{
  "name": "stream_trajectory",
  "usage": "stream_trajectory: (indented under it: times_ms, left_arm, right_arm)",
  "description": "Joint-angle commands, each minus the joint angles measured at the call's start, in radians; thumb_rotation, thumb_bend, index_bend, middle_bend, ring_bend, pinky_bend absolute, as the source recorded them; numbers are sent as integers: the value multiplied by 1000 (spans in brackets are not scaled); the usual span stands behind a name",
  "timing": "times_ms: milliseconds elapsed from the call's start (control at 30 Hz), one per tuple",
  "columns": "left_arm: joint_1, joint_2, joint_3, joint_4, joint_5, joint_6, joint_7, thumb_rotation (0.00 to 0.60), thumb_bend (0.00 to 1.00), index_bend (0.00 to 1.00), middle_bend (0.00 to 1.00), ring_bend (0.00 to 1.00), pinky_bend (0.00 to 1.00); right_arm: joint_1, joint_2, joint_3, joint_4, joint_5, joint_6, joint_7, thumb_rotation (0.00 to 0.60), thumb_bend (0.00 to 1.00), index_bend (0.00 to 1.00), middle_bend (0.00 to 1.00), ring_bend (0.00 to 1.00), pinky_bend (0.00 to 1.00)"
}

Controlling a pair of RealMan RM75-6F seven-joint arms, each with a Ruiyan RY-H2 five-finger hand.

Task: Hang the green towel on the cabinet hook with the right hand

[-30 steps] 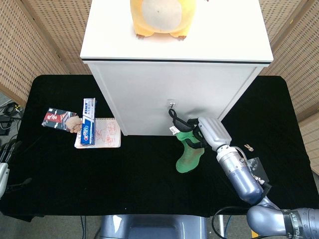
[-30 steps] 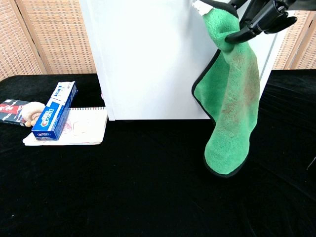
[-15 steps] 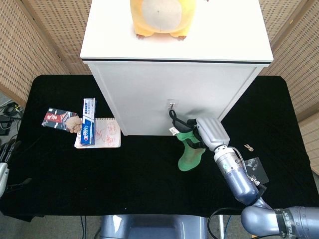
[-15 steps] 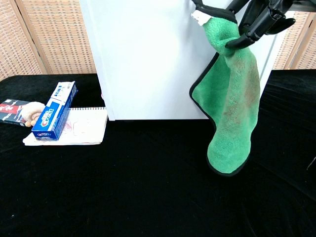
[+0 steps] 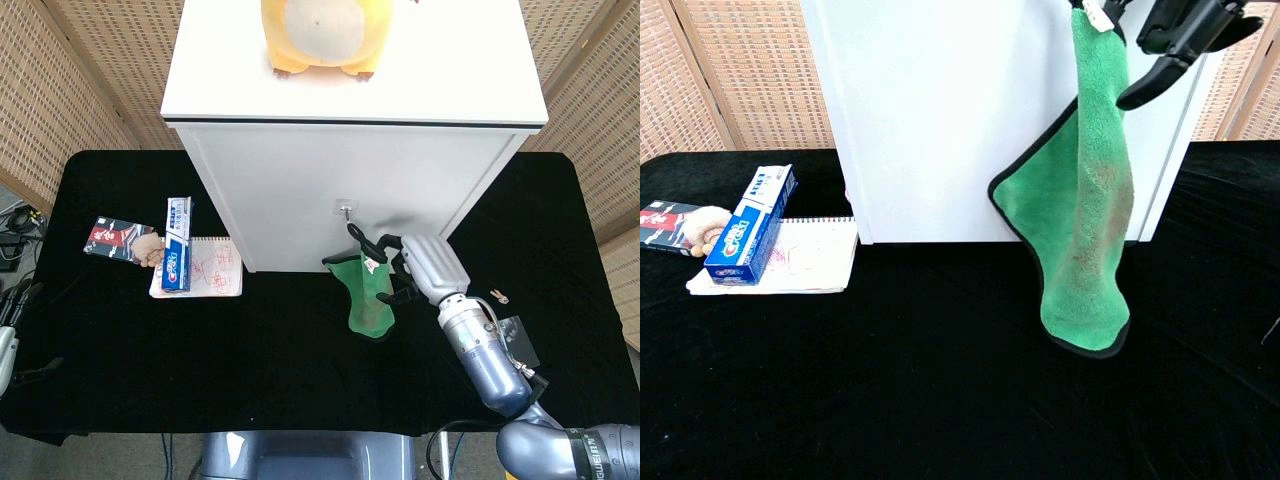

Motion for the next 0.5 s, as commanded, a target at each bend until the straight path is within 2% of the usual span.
stream_trajectory:
  times_ms: [33,200,300,367,500]
  left_arm:
    - [1,1,1,-1,2,1,-3,600,0,0,0,0,0]
    - [3,4,2,-3,7,6,-7,600,0,0,0,0,0]
    - [6,6,3,-5,11,12,-8,600,0,0,0,0,0]
    - [7,6,4,-6,14,15,-7,600,0,0,0,0,0]
    - [9,4,6,-7,20,19,0,600,0,0,0,0,0]
  right_arm:
    - [-49,33,-25,-9,-68,-9,33,600,133,526,1000,1000,1000]
    - [-149,63,-94,22,-238,-18,98,600,130,534,1000,1000,1000]
    - [-225,74,-153,78,-391,-17,154,600,131,517,1000,1000,1000]
    - [-270,75,-184,123,-482,-12,207,600,130,460,1000,1000,1000]
    - [-320,81,-221,182,-577,-15,286,600,129,284,1000,1000,1000]
